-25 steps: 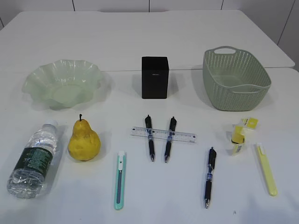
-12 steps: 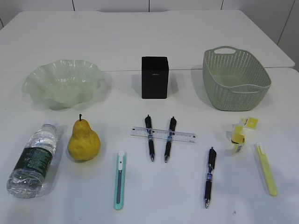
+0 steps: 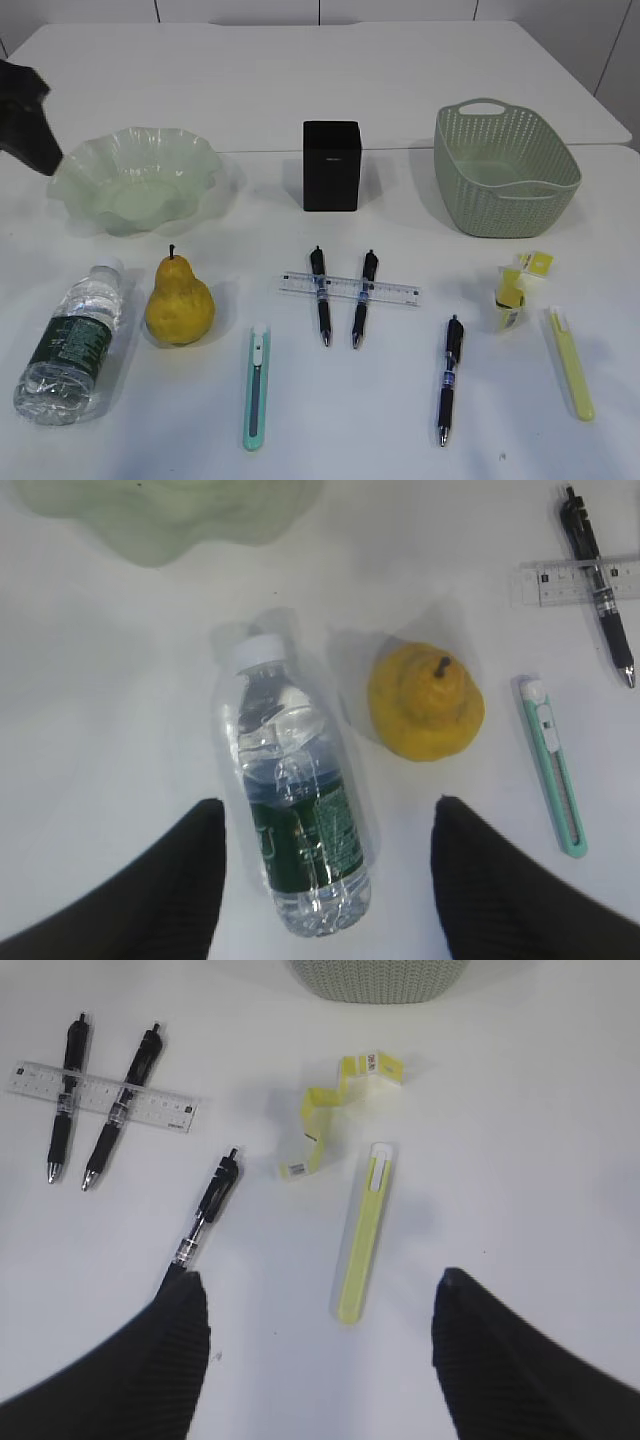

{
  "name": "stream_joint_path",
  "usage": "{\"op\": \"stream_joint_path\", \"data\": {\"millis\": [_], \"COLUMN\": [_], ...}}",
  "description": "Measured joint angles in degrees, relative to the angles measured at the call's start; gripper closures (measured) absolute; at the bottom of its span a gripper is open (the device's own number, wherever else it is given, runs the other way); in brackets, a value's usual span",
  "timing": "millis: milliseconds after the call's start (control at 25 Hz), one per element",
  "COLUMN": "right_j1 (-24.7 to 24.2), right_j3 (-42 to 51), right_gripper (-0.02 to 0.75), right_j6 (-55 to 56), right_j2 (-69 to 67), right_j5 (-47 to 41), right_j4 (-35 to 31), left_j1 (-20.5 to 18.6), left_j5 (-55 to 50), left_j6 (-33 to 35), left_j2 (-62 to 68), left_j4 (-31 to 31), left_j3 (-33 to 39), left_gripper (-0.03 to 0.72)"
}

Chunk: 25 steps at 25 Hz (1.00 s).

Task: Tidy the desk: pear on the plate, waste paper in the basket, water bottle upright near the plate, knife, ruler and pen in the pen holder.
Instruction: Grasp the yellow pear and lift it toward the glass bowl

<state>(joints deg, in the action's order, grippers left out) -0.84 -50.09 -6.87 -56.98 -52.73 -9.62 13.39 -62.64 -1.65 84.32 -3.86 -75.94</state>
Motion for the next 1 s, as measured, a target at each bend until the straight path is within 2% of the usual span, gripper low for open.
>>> {"op": "stream_joint_path", "data": {"millis": [240, 360, 480, 640, 1000], "right_j1": [0.0, 0.0, 0.0, 0.0, 0.0], "right_j3": [-1.2, -1.2, -1.2, -1.2, -1.3], "right_gripper": [0.224, 0.224, 0.224, 0.225, 0.225], "right_j6": [0.0, 0.0, 0.0, -0.1, -0.1], "right_j2": [-1.6, -1.6, -1.6, -1.6, -1.6], "right_j5": [-1.1, -1.4, -1.5, -1.5, -1.5], "right_j4": [0.0, 0.0, 0.0, 0.0, 0.0], "left_j1": [4.2, 7.4, 9.4, 9.9, 9.9], "left_j5": [-2.8, -2.0, -1.0, -1.0, -1.0], "left_j6": [0.0, 0.0, 0.0, -0.1, -0.3], "left_j2": [13.2, 17.1, 20.7, 25.6, 30.3], "left_j4": [-0.3, -0.3, -0.3, -0.3, 0.4], "left_j3": [-11.0, -12.8, -12.9, -12.9, -12.9], "left_gripper": [0.231, 0.225, 0.182, 0.106, 0.098]}}
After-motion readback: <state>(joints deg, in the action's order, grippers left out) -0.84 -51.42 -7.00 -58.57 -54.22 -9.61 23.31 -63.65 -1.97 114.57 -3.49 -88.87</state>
